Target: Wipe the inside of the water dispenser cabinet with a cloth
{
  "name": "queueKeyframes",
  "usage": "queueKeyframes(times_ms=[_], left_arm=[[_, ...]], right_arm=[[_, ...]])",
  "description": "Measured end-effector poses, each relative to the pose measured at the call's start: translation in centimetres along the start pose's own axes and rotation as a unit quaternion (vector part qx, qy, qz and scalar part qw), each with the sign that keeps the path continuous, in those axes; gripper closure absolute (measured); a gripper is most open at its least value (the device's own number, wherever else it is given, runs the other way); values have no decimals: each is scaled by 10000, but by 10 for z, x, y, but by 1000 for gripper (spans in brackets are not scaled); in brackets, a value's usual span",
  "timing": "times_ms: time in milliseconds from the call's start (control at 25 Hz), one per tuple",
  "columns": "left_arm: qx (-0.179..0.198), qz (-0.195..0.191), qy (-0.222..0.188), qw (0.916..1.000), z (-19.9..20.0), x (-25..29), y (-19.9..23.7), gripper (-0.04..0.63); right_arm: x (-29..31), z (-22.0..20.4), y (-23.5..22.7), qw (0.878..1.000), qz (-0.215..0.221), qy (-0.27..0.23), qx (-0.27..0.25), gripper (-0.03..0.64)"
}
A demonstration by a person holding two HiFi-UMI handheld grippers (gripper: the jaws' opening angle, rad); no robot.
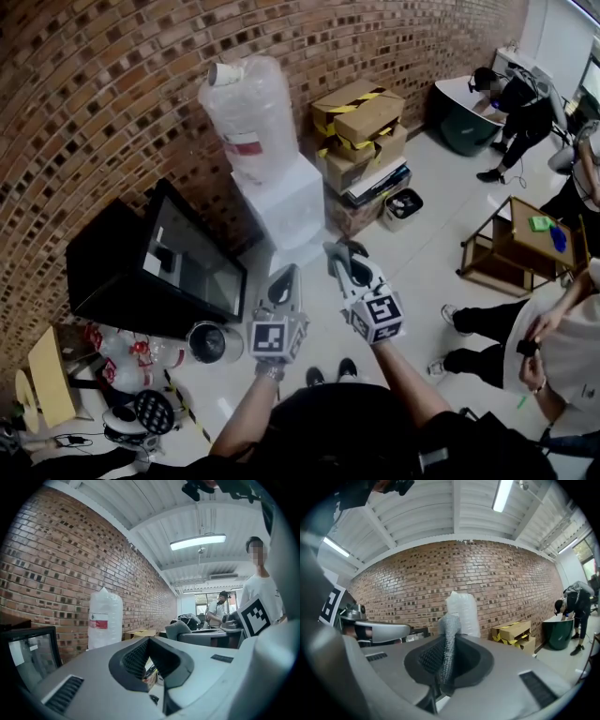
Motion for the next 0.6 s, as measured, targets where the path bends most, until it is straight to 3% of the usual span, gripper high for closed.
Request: queueKeyframes(times_ms=[160,600], left_arm=[[54,-24,191,9998,0,-6,2,594],[85,-21,144,9999,8,-10,0,594]], right_arm=[[1,1,6,10000,29,15,-37,581],[-1,4,9,10000,58,-21,-56,581]])
Point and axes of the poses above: the fingertips, and each gripper's own axes: x forward along the fingers, y to its left, z out of its top, the point moved 3 cm from there along -x, backward along the fingers, and after that the axes turned 10 degrees about -y, right-handed, at the moved point
